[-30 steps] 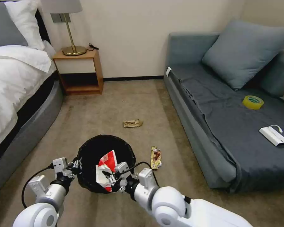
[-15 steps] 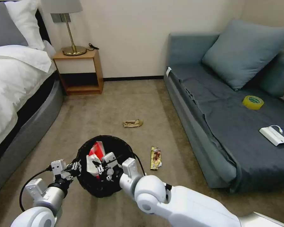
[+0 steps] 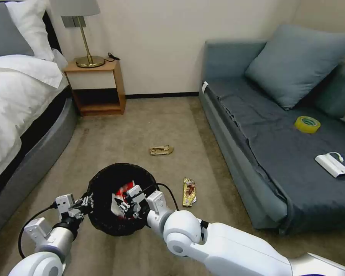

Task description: Pick up the trash bin, then pick up the garbage on the floor and place it into the trash bin.

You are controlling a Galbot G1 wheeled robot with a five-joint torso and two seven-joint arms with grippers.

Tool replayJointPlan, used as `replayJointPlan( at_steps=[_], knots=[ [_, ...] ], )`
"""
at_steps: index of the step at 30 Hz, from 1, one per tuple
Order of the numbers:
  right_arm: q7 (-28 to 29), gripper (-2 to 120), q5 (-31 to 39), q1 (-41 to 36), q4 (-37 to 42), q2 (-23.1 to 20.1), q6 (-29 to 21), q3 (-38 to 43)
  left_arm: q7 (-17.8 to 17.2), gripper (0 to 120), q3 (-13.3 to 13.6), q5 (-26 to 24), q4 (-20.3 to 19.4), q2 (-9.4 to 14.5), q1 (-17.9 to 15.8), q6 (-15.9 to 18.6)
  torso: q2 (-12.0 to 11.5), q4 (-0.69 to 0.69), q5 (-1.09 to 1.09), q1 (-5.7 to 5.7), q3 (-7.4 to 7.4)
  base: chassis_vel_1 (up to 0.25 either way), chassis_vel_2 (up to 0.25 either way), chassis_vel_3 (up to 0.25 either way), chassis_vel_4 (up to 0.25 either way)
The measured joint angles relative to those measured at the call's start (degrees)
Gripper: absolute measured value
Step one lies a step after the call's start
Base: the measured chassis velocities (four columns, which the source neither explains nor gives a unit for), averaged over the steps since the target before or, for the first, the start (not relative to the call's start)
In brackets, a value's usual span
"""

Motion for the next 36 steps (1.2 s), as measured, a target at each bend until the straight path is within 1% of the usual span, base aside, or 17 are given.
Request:
replayJointPlan(
  at_steps=[2, 4, 6, 8, 9, 10, 13, 16, 18, 20, 22, 24, 26, 28, 30, 32, 36],
  knots=[
    [-0.29, 55, -0.24, 0.62, -0.28, 0.01, 0.0, 0.0, -0.28, 5, -0.68, 0.67, 0.32, -0.16, -0.1, -0.47, 0.0, 0.0, 0.0, 0.0, 0.0, 0.0, 0.0, 0.0, 0.0],
    [-2.0, 67, -1.13, 2.04, -1.1, -0.56, 0.34, 0.53, -0.65, 5, -2.61, 2.31, 1.19, -0.24, -0.27, -1.29, 0.0, 0.01, 0.0, 0.0, 0.0, 0.0, 0.0, 0.0, 0.0],
    [-2.43, 69, -1.54, 2.3, -1.39, -0.8, 0.46, 0.73, -0.76, 5, -3.15, 2.73, 1.43, -0.24, -0.33, -1.45, 0.0, 0.01, 0.0, 0.0, 0.0, 0.0, 0.0, 0.0, 0.0],
    [-5.39, 82, -4.08, 3.57, -3.36, -2.57, 1.35, 1.57, -1.52, 5, -5.48, 4.52, 2.32, -0.25, -0.74, -2.23, 0.0, 0.01, 0.01, 0.0, 0.0, 0.0, 0.0, 0.0, 0.0],
    [-6.98, 85, -5.55, 4.0, -4.51, -3.73, 1.88, 1.88, -1.85, 5, -6.65, 5.63, 2.85, -0.26, -0.94, -2.7, 0.0, 0.01, 0.01, 0.0, 0.0, 0.0, 0.0, 0.0, 0.0],
    [-6.98, 85, -5.55, 4.0, -4.51, -3.73, 1.88, 1.88, -1.85, 5, -6.65, 5.63, 2.85, -0.26, -0.94, -2.7, 0.0, 0.01, 0.01, 0.0, 0.0, 0.0, 0.0, 0.0, 0.0],
    [-11.18, 98, -9.47, 4.67, -8.18, -6.08, 2.85, 2.03, -2.35, 5, -9.07, 7.09, 3.94, -0.24, -1.32, -3.43, 0.0, 0.0, 0.01, 0.0, 0.0, 0.0, 0.0, 0.0, 0.0],
    [-14.17, 100, -11.63, 5.01, -10.62, -7.13, 2.86, 1.64, -2.3, 5, -10.33, 7.95, 4.52, -0.23, -1.49, -4.02, 0.0, 0.0, 0.01, 0.0, 0.0, 0.0, 0.0, 0.0, 0.0],
    [-21.98, 100, -15.55, 6.58, -15.21, -8.63, 1.18, 0.35, -2.03, 5, -12.3, 8.36, 4.99, 0.04, -1.57, -4.67, 0.0, 0.0, 0.01, 0.0, 0.0, 0.0, 0.0, 0.0, 0.0],
    [-24.31, 100, -16.32, 7.2, -16.38, -8.85, 0.38, -0.22, -1.92, 5, -12.8, 8.33, 5.05, 0.15, -1.56, -4.76, 0.0, 0.0, 0.01, 0.0, 0.0, 0.0, 0.0, 0.0, 0.0],
    [-29.54, 100, -17.68, 9.13, -19.68, -8.8, -0.95, -2.08, -1.48, 5, -13.79, 8.29, 5.24, 0.35, -1.57, -5.06, 0.0, -0.01, 0.01, 0.0, 0.0, 0.0, 0.0, 0.0, 0.0],
    [-36.8, 100, -19.06, 12.8, -25.28, -6.85, -2.26, -5.37, -0.86, 5, -14.87, 8.08, 5.39, 0.53, -1.53, -5.42, 0.0, -0.01, 0.01, 0.0, 0.0, 0.0, 0.0, 0.0, 0.0],
    [-37.99, 100, -19.32, 13.67, -26.56, -6.17, -2.28, -6.15, -0.71, 5, -15.05, 8.06, 5.42, 0.55, -1.51, -5.52, 0.0, 0.0, 0.0, 0.0, 0.0, 0.0, 0.0, 0.0, 0.0],
    [-41.48, 100, -19.19, 16.74, -31.8, -2.57, -2.36, -9.35, -0.12, 5, -15.74, 7.86, 5.44, 0.53, -1.3, -5.83, 0.0, 0.01, -0.01, 0.0, 0.0, 0.0, 0.0, 0.0, 0.0],
    [-41.95, 100, -19.04, 17.3, -32.88, -1.6, -2.36, -9.99, 0.04, 5, -15.92, 7.77, 5.44, 0.49, -1.26, -5.89, 0.0, 0.01, 0.0, 0.0, 0.0, 0.0, 0.0, 0.0, 0.0],
    [-43.44, 100, -18.47, 18.9, -37.83, 1.94, -2.38, -12.85, 0.47, 5, -16.85, 7.34, 5.43, 0.32, -1.13, -6.09, 0.0, 0.02, -0.01, 0.0, 0.0, 0.0, 0.0, 0.0, 0.0],
    [-44.38, 100, -18.49, 19.12, -42.48, 4.56, -2.11, -14.43, 0.9, 5, -17.7, 7.01, 5.62, 0.25, -1.1, -6.3, 0.0, 0.01, 0.0, 0.0, 0.0, 0.0, 0.0, 0.0, 0.0]
  ],
)
